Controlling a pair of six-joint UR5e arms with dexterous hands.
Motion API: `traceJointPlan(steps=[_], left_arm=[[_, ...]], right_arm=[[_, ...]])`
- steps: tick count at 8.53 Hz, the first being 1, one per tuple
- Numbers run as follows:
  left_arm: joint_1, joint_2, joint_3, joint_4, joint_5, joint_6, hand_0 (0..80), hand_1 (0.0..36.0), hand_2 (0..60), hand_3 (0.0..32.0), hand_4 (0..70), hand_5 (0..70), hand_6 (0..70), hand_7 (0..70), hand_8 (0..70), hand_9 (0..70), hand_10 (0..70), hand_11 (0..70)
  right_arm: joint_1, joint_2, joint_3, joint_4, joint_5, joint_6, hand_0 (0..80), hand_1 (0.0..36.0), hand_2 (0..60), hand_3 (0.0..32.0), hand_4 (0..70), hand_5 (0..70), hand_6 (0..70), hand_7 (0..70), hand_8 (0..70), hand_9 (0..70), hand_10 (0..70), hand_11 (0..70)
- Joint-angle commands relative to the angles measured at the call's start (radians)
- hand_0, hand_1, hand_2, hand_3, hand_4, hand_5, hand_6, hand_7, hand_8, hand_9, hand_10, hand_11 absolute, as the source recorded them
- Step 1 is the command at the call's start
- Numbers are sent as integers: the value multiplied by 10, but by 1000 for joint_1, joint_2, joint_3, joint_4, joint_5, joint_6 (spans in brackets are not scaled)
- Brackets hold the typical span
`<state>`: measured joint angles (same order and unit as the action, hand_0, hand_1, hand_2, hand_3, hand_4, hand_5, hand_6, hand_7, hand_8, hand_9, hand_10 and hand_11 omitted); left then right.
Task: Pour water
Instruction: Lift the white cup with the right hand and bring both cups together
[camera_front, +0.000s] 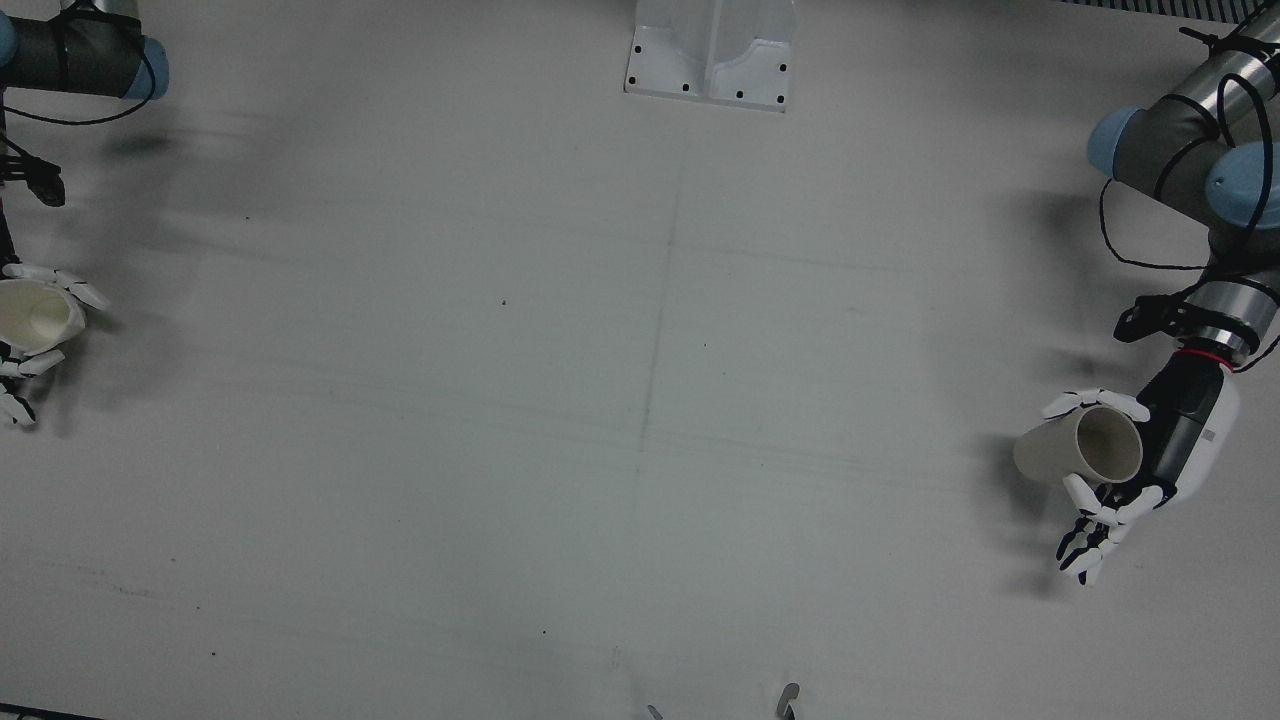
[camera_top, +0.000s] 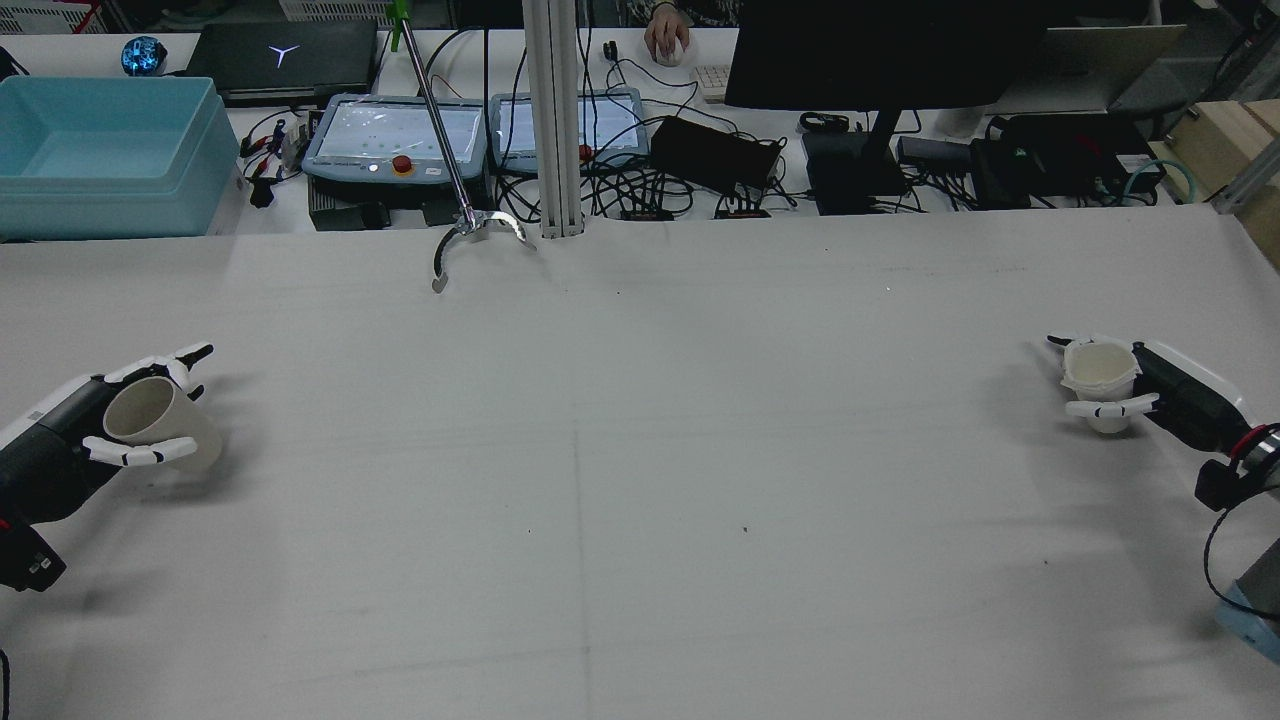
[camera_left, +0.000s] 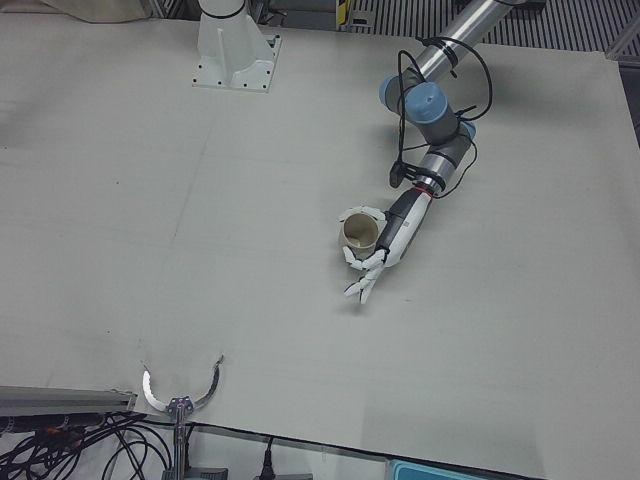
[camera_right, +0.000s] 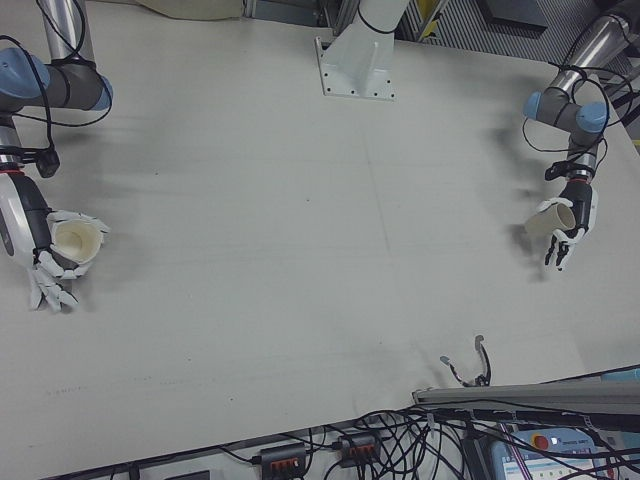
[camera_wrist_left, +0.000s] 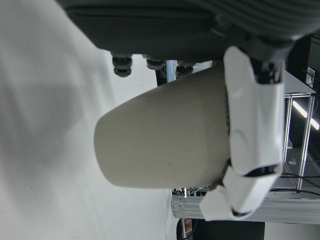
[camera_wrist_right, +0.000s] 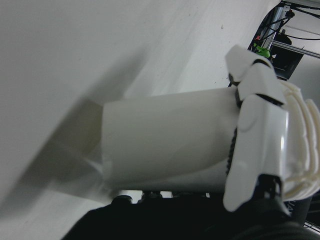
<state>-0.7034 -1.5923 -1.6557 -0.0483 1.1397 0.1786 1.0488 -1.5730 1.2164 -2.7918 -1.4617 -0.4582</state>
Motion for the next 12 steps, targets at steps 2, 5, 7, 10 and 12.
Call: traceJointPlan(steps=[2, 5, 7, 10, 12], left_arm=[[7, 8, -13, 5, -1, -4, 576, 295, 494, 0, 493, 700, 75, 140, 5, 14, 36, 71], [27, -46, -136, 210, 15, 1, 605, 322, 526, 0, 524, 700, 93, 159, 8, 17, 34, 69], [129, -199, -138, 357, 11, 13, 624, 347, 577, 0, 543, 700, 107, 167, 11, 19, 32, 68], [274, -467, -124, 612, -37, 115, 630, 356, 583, 0, 500, 700, 93, 150, 8, 16, 41, 82], [272, -631, -51, 640, -28, 177, 626, 360, 600, 0, 500, 700, 107, 152, 12, 16, 42, 83]], right_arm=[[-1, 5, 206, -160, 0, 15, 800, 360, 600, 0, 218, 700, 366, 481, 319, 433, 241, 391], [5, 14, 368, -282, 3, 56, 800, 360, 600, 0, 196, 700, 369, 460, 325, 434, 252, 407], [116, 124, 460, -401, 0, 88, 800, 360, 600, 0, 254, 700, 404, 493, 331, 439, 252, 405], [213, 290, 717, -722, 3, 40, 800, 360, 600, 0, 353, 700, 478, 583, 373, 487, 278, 440], [136, 443, 854, -909, 117, -162, 800, 360, 600, 0, 453, 700, 540, 700, 403, 533, 279, 442]])
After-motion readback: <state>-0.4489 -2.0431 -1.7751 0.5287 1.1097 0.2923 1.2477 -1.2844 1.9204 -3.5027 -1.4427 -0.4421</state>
